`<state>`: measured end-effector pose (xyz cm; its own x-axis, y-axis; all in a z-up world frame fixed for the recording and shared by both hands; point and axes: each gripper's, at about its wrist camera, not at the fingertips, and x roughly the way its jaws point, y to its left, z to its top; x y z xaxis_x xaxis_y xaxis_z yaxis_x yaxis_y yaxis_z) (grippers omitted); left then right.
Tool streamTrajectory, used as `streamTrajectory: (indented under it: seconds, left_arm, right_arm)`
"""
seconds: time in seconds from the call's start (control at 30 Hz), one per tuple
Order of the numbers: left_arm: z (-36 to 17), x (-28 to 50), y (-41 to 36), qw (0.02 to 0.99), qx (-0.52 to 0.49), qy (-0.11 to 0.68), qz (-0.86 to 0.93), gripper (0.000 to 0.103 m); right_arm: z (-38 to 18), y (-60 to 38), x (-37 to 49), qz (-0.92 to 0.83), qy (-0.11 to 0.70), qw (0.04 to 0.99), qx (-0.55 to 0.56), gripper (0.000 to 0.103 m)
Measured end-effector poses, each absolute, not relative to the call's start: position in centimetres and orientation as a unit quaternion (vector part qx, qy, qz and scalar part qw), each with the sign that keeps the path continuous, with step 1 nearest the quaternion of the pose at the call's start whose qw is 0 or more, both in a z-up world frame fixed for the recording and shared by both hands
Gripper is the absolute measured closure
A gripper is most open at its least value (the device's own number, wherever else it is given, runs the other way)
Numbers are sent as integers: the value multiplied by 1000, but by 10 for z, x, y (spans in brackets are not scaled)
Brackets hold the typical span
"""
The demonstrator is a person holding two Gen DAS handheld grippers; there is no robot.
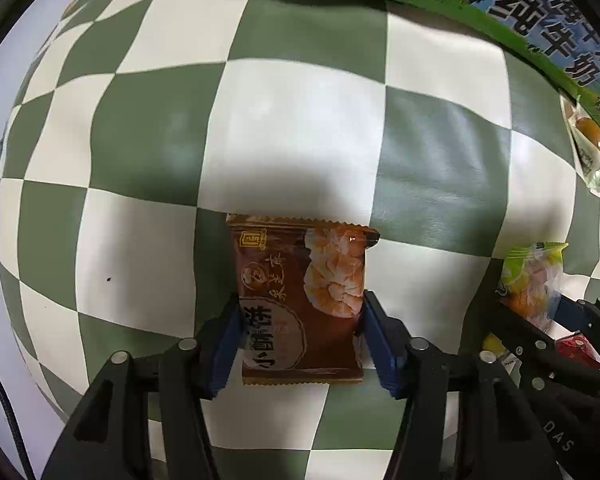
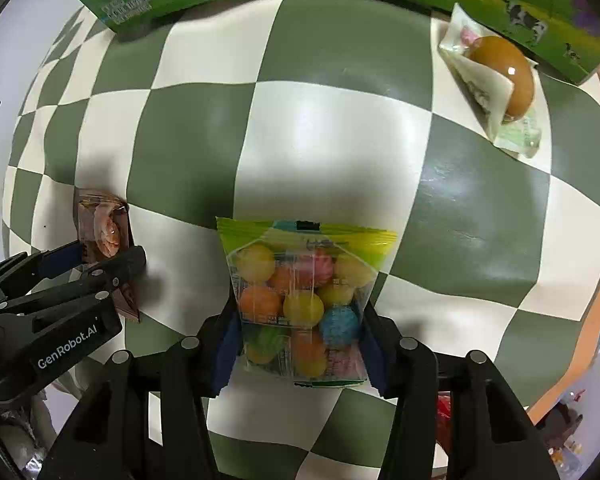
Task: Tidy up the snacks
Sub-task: 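Carry the candy bag and brown packet into the box and open both tools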
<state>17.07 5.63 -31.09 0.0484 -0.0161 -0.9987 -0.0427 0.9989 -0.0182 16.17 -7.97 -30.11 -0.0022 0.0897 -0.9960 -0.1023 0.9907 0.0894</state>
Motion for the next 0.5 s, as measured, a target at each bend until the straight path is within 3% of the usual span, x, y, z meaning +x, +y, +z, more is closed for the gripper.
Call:
streamTrajectory:
  seconds: [0.23, 0.5]
  left_arm:
    - [-251, 164, 51, 759, -42, 650, -20, 49]
    - [-136, 200, 40, 807, -80, 580, -84, 49]
  right_arm:
    - [-267, -91, 154, 91, 682, 725, 27, 52]
    - [-166, -120, 173, 129, 612, 776, 79, 52]
